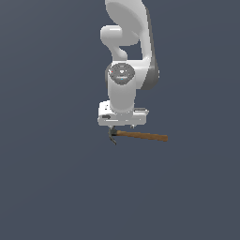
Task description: Pick up the object and move it to a goal position.
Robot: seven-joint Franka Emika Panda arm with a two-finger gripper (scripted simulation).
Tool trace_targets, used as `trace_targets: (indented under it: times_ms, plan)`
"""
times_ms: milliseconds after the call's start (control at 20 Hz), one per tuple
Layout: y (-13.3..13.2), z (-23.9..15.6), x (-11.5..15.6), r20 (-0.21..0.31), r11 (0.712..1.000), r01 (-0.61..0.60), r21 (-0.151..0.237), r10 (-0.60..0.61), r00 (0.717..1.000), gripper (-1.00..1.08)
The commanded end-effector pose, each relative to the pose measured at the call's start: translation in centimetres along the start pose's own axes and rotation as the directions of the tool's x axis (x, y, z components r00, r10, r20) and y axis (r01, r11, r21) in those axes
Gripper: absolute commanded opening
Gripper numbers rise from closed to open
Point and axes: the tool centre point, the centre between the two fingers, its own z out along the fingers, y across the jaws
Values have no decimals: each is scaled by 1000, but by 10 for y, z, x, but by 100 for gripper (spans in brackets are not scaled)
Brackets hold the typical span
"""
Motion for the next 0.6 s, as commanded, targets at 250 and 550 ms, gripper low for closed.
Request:
trace_targets:
  times_ms: [250,550]
  plan:
    - [-6,9,1,-5,993,118,-10,-118,993,100]
    - [-14,20,1,-9,961,276,-23,-276,961,100]
